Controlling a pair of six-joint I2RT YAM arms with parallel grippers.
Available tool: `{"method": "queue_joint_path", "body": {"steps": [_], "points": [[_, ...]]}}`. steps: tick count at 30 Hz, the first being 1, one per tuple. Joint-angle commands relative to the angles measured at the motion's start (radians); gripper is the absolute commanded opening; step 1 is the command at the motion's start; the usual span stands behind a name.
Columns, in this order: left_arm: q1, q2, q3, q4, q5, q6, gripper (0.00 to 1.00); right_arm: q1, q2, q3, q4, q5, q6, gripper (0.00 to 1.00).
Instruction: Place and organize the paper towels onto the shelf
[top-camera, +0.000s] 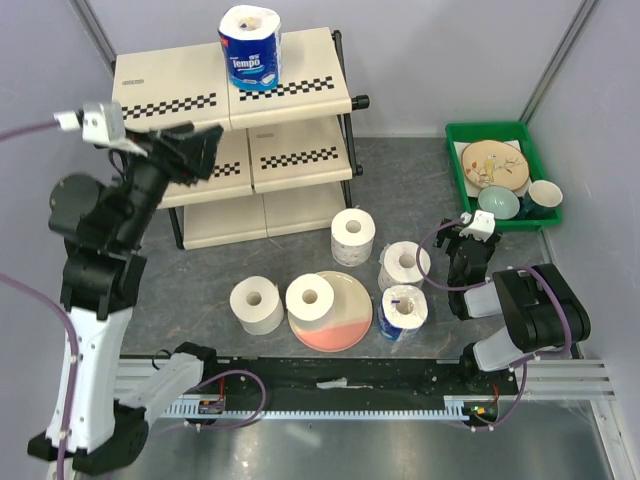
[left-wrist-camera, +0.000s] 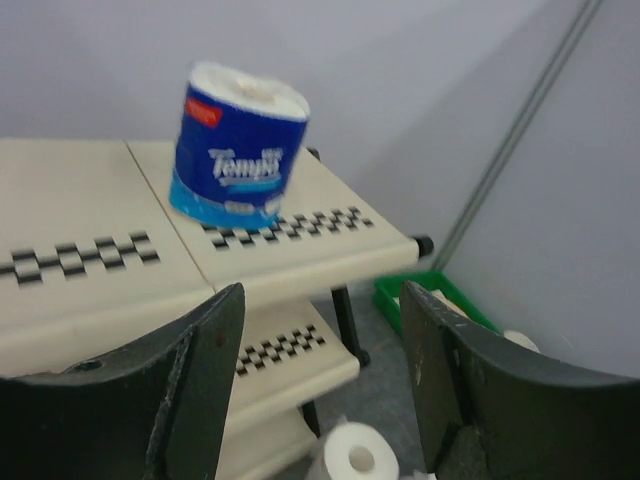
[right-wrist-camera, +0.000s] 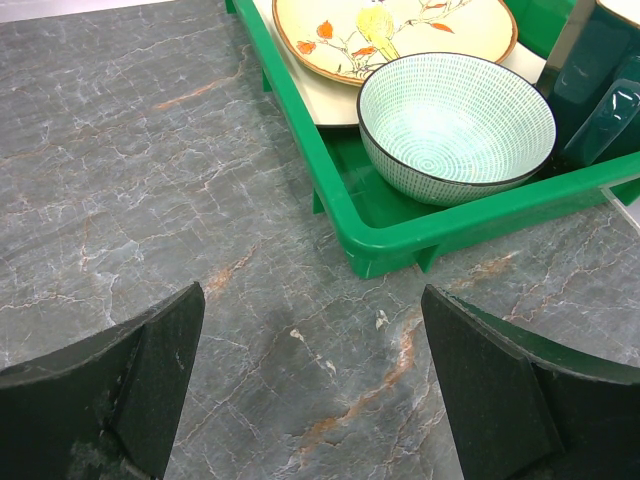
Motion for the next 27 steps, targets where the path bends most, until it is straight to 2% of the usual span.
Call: {"method": "queue_joint_path", "body": {"steps": [1,2,5,8,11,14,17,19,20,23,27], "points": [[-0.026,-0.149,-0.278,-0.009,0.156,-0.171,0.70,-0.001,-0.002,0.011,0.036,-0.001,-0.001,0.98],[-0.036,-0.183,-0.388,-0.010,0.154,-0.179,0.70,-0.001,-0.002,0.011,0.034,0.001,-0.003,0.98],[-0.078,-0.276,-0.548,-0.039,0.119,-0.173,0.72,0.001,-0.002,0.012,0.036,0.001,-0.003,0.98],[-0.090,-0.286,-0.609,-0.102,0.128,-0.139,0.72,-0.001,-0.002,0.011,0.034,0.001,-0.003,0.98],[-0.119,-0.282,-0.668,-0.087,0.174,-0.140,0.73,-0.001,-0.002,0.011,0.034,0.001,-0.003,0.98],[-0.240,-0.256,-0.703,-0.047,0.159,-0.128,0.73,-0.001,-0.002,0.011,0.034,-0.001,-0.003,0.98],[-0.474,-0.181,-0.702,-0.023,0.076,-0.114,0.73,0.001,-0.004,0.011,0.036,0.001,-0.003,0.98],[-0.577,-0.139,-0.702,-0.007,-0.014,-0.117,0.73,0.001,-0.004,0.011,0.036,-0.001,-0.001,0.98],[-0.674,-0.115,-0.700,0.000,-0.048,-0.122,0.73,0.001,-0.002,0.011,0.034,0.001,-0.003,0.98],[-0.801,-0.007,-0.682,0.028,-0.159,-0.149,0.74,-0.001,-0.004,0.012,0.034,-0.001,-0.003,0.98],[-0.886,0.155,-0.636,0.076,-0.229,-0.182,0.74,0.001,-0.004,0.012,0.036,0.001,-0.003,0.98]]}}
